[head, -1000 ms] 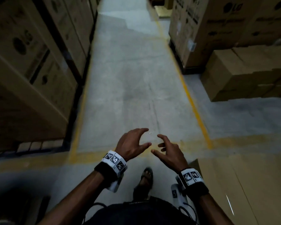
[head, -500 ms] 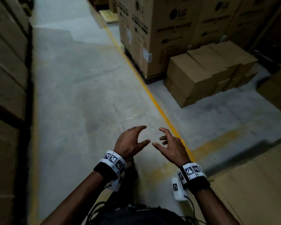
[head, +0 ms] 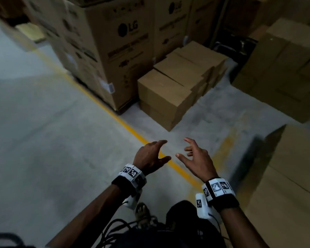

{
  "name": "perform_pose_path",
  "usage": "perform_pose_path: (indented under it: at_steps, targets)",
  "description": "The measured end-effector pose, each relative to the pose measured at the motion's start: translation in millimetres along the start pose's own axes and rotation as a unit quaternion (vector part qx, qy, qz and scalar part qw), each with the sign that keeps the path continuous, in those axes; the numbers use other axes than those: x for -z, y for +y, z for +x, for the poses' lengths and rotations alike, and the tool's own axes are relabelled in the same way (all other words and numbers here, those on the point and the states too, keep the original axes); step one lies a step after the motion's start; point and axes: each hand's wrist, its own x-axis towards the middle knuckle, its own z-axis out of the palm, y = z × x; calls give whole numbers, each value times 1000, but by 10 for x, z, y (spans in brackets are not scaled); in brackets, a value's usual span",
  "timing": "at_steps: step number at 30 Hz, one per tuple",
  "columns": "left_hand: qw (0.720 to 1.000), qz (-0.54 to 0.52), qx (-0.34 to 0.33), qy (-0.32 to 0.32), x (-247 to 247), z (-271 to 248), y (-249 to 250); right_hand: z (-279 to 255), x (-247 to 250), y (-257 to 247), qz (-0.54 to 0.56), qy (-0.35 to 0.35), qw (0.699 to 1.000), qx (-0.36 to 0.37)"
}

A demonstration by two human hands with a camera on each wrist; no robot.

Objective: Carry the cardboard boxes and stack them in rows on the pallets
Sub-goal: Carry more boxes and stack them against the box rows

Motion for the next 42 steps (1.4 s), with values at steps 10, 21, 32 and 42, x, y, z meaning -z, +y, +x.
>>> perform_pose_path:
  at_steps: [10, 21, 32, 42]
  targets:
    - [997, 28, -56, -45, 82, 2208, 80, 1684, 604, 628, 46, 39, 995, -81]
    - [997, 5, 1, -73, 106, 4758, 780, 4026, 1866, 1481, 38, 11, 998, -48]
    - [990, -36, 87, -102, -185, 6351, 862, 5607, 2369, 1973, 0, -59, 998, -27]
    - [955, -117, 254, -96, -404, 7653, 399, 7311, 2564, 2064, -174, -243, 953, 40]
